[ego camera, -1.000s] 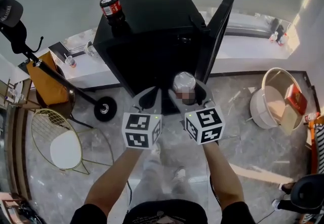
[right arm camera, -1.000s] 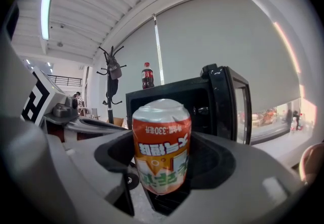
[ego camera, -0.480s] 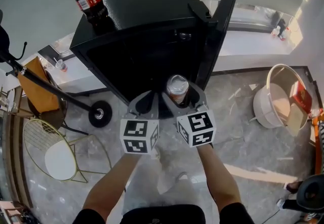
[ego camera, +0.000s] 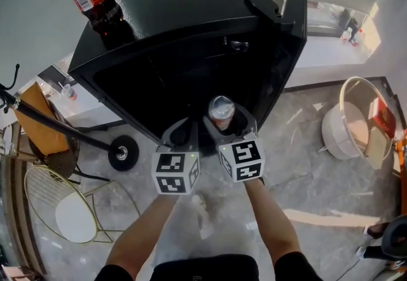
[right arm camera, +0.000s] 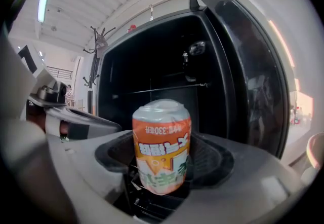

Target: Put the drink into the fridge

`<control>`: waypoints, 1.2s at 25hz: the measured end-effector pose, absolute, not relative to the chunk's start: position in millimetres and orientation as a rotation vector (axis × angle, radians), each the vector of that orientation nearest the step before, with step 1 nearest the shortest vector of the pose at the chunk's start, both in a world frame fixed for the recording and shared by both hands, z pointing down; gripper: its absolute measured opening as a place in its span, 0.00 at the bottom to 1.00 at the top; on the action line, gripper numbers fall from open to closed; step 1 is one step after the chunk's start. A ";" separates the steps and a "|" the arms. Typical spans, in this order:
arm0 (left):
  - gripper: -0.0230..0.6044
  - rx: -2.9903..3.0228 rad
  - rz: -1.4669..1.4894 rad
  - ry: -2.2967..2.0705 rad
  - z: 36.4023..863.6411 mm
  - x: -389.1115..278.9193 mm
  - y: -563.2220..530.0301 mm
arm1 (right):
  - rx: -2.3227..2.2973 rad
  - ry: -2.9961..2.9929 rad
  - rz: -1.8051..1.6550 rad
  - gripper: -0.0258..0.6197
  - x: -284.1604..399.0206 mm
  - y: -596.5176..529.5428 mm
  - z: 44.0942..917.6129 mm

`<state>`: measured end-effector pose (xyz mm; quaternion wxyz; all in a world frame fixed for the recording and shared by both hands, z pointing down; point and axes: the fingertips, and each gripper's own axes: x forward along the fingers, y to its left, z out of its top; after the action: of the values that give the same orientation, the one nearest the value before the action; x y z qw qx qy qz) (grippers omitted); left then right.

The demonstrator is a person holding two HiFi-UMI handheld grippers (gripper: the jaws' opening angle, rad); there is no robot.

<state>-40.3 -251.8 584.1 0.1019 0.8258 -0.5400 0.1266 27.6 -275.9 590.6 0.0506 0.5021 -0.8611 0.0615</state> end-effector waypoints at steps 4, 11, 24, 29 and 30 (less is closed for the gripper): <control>0.04 2.436 0.373 -1.574 599.5 -42.5 -268.2 | 1.562 -2.598 0.202 0.54 23.6 -297.2 610.5; 0.04 2.451 0.392 -1.539 624.1 -48.9 -295.8 | 1.603 -2.564 0.205 0.54 15.3 -334.3 641.5; 0.04 2.455 0.359 -1.511 647.9 -62.7 -341.0 | 1.685 -2.490 0.185 0.54 0.8 -402.2 689.1; 0.04 2.461 0.360 -1.492 656.0 -60.5 -349.2 | 1.725 -2.469 0.191 0.54 4.0 -420.8 703.7; 0.04 2.463 0.362 -1.488 657.1 -59.8 -349.9 | 1.731 -2.470 0.189 0.55 4.6 -422.9 705.2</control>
<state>-59.8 -349.9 657.1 0.1205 0.8430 -0.5094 0.1239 4.6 -422.9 705.2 0.0599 0.5718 -0.8158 0.0623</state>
